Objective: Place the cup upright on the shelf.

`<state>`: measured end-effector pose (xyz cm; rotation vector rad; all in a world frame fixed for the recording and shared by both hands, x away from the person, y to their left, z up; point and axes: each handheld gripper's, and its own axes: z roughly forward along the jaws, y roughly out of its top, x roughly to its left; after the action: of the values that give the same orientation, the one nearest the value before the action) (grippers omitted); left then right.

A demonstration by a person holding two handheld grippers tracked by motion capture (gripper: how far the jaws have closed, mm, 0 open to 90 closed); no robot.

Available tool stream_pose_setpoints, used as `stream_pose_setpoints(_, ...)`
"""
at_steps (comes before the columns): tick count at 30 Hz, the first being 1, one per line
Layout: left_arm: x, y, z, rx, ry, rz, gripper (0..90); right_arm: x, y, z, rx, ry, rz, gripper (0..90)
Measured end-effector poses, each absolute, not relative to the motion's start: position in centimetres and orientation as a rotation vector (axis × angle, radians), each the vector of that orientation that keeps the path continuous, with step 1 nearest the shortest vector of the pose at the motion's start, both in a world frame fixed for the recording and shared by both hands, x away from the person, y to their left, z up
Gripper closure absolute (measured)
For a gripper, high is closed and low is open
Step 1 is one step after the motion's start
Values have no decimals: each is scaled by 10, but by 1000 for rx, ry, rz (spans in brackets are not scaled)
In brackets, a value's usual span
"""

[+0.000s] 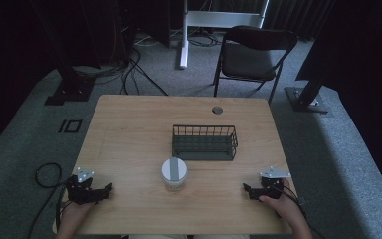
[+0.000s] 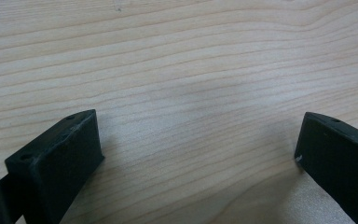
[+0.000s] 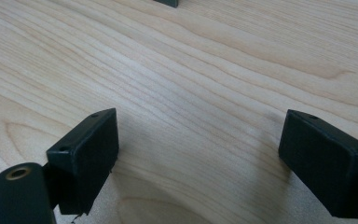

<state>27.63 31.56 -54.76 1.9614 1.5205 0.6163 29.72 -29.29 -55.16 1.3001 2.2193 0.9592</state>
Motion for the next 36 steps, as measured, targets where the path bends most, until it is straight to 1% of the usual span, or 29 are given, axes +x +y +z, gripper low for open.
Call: stream_pose_setpoints(36,276,315,-548,1957,1527,618,6,300,-296,-549,1302,2192,962,116)
